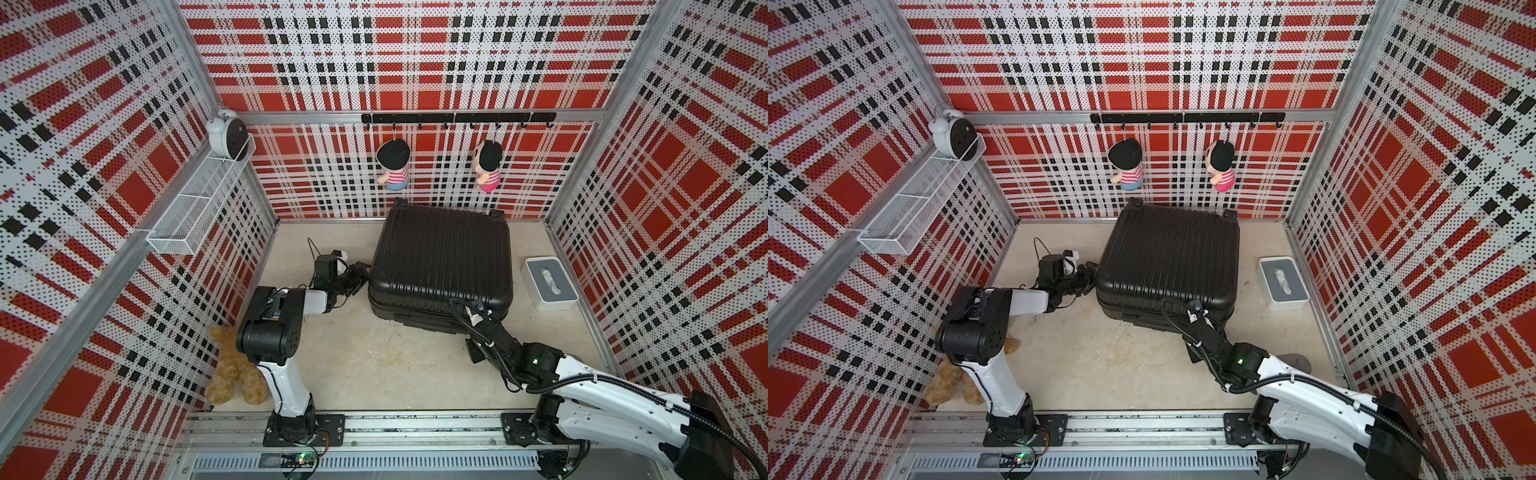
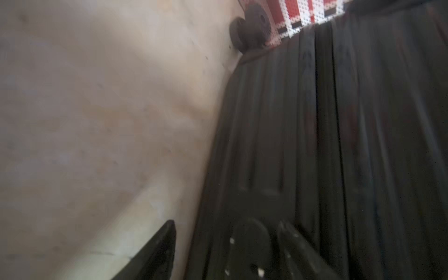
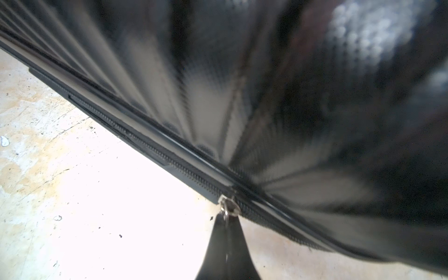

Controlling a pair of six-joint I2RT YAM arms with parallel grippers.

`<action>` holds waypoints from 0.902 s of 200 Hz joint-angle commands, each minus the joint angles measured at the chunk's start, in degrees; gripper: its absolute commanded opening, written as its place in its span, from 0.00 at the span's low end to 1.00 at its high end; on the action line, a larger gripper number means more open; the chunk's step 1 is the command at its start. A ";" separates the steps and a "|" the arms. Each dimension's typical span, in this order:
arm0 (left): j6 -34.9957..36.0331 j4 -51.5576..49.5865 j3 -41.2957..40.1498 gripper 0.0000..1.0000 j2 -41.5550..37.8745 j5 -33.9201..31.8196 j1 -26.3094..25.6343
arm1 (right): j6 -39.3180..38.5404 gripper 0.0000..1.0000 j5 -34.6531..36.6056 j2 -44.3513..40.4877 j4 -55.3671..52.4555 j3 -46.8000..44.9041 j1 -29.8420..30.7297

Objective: Open the suitcase zippers
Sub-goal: Adjust the suitcase at the center of the board, then unzip the zipper on the suitcase.

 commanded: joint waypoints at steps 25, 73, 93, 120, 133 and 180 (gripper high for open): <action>-5.36 13.18 -10.27 0.60 -3.98 5.32 -1.90 | 1.33 0.00 -0.71 0.79 2.88 2.11 -0.14; -7.12 15.13 -14.23 0.31 -7.64 3.43 -6.99 | 0.99 0.00 -0.53 1.11 2.33 2.81 -0.14; -7.93 16.23 -15.68 0.23 -8.17 3.07 -9.78 | 0.79 0.00 -0.49 1.16 2.01 3.00 -0.16; -10.85 19.87 -17.82 0.23 -9.03 1.48 -14.60 | 0.67 0.00 -0.30 1.41 1.53 3.35 -0.11; -12.16 21.33 -17.97 0.22 -8.36 0.11 -18.45 | 0.66 0.00 -0.39 1.39 1.84 3.11 -0.15; -16.74 28.09 -19.79 0.20 -5.54 -3.24 -28.63 | -0.10 0.00 -5.97 -0.42 5.42 1.15 0.23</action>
